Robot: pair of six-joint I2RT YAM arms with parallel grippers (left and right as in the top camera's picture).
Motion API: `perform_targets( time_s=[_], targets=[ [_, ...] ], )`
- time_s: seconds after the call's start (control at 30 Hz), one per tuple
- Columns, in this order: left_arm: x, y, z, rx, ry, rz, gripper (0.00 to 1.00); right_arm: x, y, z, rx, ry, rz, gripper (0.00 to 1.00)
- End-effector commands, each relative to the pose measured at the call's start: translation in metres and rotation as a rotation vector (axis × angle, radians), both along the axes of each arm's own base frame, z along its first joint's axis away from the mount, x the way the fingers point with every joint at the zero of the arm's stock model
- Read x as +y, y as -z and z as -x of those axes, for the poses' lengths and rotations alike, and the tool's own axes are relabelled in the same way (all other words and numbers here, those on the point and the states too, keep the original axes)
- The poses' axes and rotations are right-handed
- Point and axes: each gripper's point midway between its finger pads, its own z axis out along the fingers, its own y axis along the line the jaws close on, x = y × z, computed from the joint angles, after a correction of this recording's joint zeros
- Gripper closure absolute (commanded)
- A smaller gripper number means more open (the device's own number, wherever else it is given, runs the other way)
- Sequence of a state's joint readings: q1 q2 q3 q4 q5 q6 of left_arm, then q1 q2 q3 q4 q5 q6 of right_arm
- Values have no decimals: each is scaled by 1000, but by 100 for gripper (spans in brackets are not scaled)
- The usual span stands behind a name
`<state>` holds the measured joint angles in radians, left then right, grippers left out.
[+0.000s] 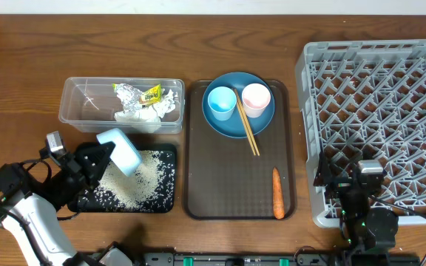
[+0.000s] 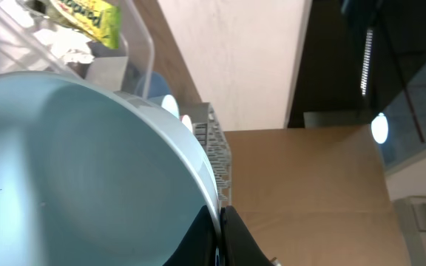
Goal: Sort waste into correct bins and load items into the dishwasher rack
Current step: 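Tip the bowl with the left gripper to pour rice onto the black tray, then carry the empty bowl right and set it on the brown tray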
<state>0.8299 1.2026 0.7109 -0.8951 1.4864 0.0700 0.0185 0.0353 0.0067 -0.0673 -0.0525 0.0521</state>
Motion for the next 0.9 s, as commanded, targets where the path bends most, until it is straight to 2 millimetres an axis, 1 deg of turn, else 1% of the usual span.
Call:
perform_targets(
  time_s=[0.0,0.07,0.13,0.27,0.33,0.4,0.5,0.6,0.7,0.87],
  targets=[
    [4,4,-2,46,-8,-27,94,0,1,0,4,0,5,1],
    [7,13,-3,116,-16,-94,94,0,1,0,4,0,5,1],
    [6,17,-5,163,-4,-153,94,0,1,0,4,0,5,1],
    [-13,1,-16,148,69,-216,94,0,1,0,4,0,5,1],
    [-25,-2,-22,167,99,-275,94,0,1,0,4,0,5,1],
    [-38,-1,-25,187,129,-351,94,0,1,0,4,0,5,1],
    [-64,4,-28,211,181,-473,94,0,1,0,4,0,5,1],
    [-94,12,-25,224,241,-583,94,0,1,0,4,0,5,1],
    [-129,23,-19,222,310,-701,94,0,1,0,4,0,5,1],
    [-170,44,-2,223,368,-916,94,0,1,0,4,0,5,1]
  ],
)
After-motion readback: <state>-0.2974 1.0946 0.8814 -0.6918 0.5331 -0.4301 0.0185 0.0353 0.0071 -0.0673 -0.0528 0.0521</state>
